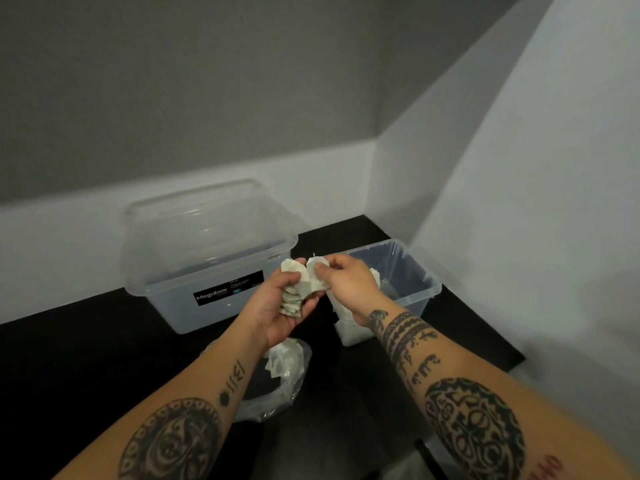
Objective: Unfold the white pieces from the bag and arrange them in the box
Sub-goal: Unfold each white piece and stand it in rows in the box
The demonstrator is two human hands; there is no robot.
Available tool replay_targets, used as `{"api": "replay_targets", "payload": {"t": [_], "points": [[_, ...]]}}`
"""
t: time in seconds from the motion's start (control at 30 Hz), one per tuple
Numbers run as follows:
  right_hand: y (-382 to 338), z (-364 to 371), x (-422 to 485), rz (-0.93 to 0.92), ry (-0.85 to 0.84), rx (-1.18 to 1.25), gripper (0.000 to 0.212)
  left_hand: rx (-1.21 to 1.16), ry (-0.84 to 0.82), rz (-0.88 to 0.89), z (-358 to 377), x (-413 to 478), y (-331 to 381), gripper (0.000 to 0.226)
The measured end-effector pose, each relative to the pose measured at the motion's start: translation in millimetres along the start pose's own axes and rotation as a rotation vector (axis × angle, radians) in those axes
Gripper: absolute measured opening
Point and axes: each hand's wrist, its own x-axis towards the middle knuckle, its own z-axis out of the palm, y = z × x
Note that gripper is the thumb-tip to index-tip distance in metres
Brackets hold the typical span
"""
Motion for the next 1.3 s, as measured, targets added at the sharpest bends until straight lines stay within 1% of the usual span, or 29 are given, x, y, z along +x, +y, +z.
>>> {"api": "replay_targets", "payload": {"t": [0.07,0.13,0.23,0.33,0.47,0.53,0.6,0.7,0.8,0.87,0.93,1.0,1.1,1.17,1.23,1.3], "points": [[3.6,-10.4,2.9,0.01,-0.022,0.067,0.014,0.011,0.03,-0.013,6.9,6.6,-1.2,0.023],[11.0,-19.1,7.7,0.01,-0.049,0.067,0.018,0.036,0.043,-0.05,14.8,13.6,-4.8,0.016],[20.0,-34.5,17.6,0.006,-0.059,0.058,0.017,0.092,0.023,-0.074,27.7,27.0,-12.8,0.015],[25.3,-59.5,34.7,-0.004,-0.078,0.034,0.021,0.146,0.022,-0.006,44.8,43.6,-19.2,0.014],[24.5,-95.7,61.1,-0.012,-0.157,-0.004,0.023,0.238,0.078,0.077,72.7,67.1,-22.3,0.016],[22.7,-111.8,73.9,-0.036,-0.168,0.0,0.022,0.26,0.104,0.112,84.2,77.7,-23.0,0.017],[24.7,-125.1,88.5,-0.073,-0.168,-0.011,0.02,0.291,0.123,0.143,93.5,87.8,-24.5,0.019],[30.9,-136.6,109.3,-0.119,-0.16,-0.125,0.011,0.354,0.144,0.198,103.0,101.6,-29.7,0.021],[34.1,-142.6,125.1,-0.158,-0.149,-0.178,0.005,0.368,0.185,0.254,108.2,112.3,-34.7,0.015],[34.8,-143.7,130.9,-0.193,-0.184,-0.186,0.005,0.39,0.22,0.294,108.2,117.9,-36.5,0.009],[38.5,-142.3,134.5,-0.189,-0.229,-0.169,0.01,0.418,0.248,0.309,105.9,122.5,-36.9,0.008],[45.4,-140.4,139.4,-0.18,-0.241,-0.204,0.011,0.435,0.251,0.297,104.4,127.1,-37.8,0.008],[54.8,-138.8,145.1,-0.152,-0.188,-0.224,0.009,0.431,0.264,0.295,104.1,132.0,-39.1,0.009],[56.5,-140.6,147.6,-0.126,-0.174,-0.246,0.008,0.431,0.3,0.34,101.6,137.5,-36.1,0.011],[58.9,-144.9,147.4,-0.105,-0.199,-0.335,0.008,0.491,0.356,0.402,96.2,144.8,-31.6,0.013],[61.4,-148.6,143.8,-0.087,-0.218,-0.431,0.009,0.637,0.416,0.461,90.1,152.2,-27.4,0.015]]}}
